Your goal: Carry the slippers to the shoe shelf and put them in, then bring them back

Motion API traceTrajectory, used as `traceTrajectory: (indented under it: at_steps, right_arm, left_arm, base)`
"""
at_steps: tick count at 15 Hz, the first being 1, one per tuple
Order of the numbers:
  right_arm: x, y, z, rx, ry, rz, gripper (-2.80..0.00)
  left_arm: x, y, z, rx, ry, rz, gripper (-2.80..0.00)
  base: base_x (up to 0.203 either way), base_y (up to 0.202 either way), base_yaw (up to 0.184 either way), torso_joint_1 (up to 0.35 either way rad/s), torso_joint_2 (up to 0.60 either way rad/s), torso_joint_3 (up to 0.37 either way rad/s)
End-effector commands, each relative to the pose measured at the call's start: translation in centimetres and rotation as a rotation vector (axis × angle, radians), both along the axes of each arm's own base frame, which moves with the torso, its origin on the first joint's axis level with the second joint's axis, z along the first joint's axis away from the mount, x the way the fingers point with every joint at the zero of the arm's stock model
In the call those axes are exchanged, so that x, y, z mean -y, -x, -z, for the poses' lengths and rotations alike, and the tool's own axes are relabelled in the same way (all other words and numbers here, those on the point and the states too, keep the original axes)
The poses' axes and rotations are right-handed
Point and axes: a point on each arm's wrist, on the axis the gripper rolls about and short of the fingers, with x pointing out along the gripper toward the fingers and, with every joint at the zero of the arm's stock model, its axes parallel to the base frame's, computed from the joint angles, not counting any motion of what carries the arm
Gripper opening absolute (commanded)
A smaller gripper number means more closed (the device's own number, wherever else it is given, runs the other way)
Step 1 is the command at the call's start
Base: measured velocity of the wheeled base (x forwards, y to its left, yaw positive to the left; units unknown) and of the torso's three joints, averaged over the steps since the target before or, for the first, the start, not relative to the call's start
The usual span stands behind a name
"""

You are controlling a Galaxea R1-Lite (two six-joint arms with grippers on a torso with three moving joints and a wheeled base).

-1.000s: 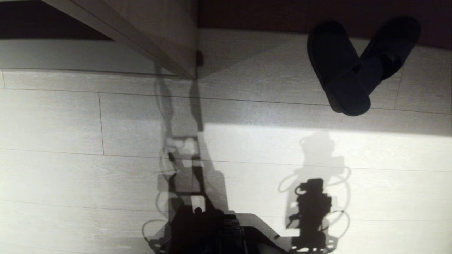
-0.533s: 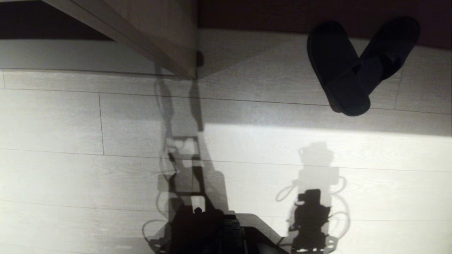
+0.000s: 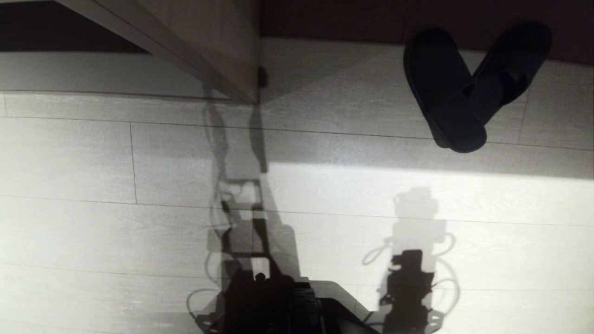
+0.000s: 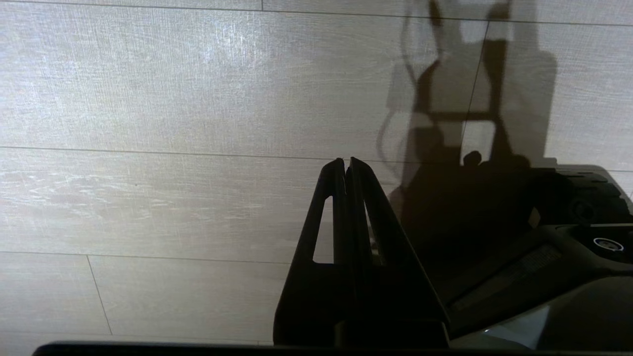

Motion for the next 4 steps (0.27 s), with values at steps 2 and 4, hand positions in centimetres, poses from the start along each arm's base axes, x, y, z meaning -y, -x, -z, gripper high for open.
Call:
traceTrajectory:
  at_steps: [2, 4]
  right_arm:
    - [0.0, -0.02, 0.0, -0.003, -0.001, 0.002, -2.8]
    - [0.0, -0.02, 0.0, -0.003, -0.001, 0.0, -2.8]
  left_arm:
    - [0.0, -0.01, 0.01, -0.001, 0.0, 0.0, -2.8]
    - [0.0, -0.01, 0.01, -0.001, 0.0, 0.0, -2.8]
  base:
    - [0.0, 0.0, 0.0, 0.0, 0.0, 0.0]
    - [0.0, 0.0, 0.0, 0.0, 0.0, 0.0]
